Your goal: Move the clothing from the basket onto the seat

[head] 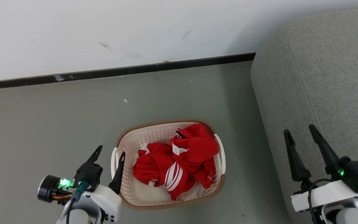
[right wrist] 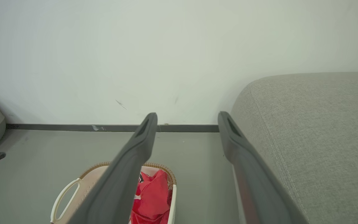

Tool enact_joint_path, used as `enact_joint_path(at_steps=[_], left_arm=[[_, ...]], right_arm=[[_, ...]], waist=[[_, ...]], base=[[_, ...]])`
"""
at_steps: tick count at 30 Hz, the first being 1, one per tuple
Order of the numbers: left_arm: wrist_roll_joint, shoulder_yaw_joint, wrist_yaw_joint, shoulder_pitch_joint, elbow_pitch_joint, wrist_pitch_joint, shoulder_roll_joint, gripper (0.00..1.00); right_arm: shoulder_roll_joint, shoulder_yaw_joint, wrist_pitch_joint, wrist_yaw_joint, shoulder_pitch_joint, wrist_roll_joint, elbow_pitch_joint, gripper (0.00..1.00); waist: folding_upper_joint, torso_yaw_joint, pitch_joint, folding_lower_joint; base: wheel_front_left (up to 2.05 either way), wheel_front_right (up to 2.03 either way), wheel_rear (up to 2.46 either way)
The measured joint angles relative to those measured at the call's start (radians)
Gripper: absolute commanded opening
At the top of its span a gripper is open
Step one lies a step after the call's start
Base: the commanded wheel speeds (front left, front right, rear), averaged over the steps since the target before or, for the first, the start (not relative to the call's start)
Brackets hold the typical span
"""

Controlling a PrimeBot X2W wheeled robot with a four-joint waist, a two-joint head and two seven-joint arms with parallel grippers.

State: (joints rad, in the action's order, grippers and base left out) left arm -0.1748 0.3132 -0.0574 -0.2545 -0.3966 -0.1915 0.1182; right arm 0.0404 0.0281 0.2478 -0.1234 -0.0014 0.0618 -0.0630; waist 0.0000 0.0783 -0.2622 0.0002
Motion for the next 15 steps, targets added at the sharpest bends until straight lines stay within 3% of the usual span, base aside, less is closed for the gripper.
enact_joint_path(at_steps=[15], left_arm=[[0.066, 0.07, 0.037, -0.171, -0.126, 0.028, -0.014, 1.0]], right_arm=[[0.0, 0.005, 0.0, 0.0, -0.119, 0.028, -0.064, 1.0]], waist=[[0.0, 0.062, -0.177, 0.0]], base=[[0.0, 0.0, 0.0]])
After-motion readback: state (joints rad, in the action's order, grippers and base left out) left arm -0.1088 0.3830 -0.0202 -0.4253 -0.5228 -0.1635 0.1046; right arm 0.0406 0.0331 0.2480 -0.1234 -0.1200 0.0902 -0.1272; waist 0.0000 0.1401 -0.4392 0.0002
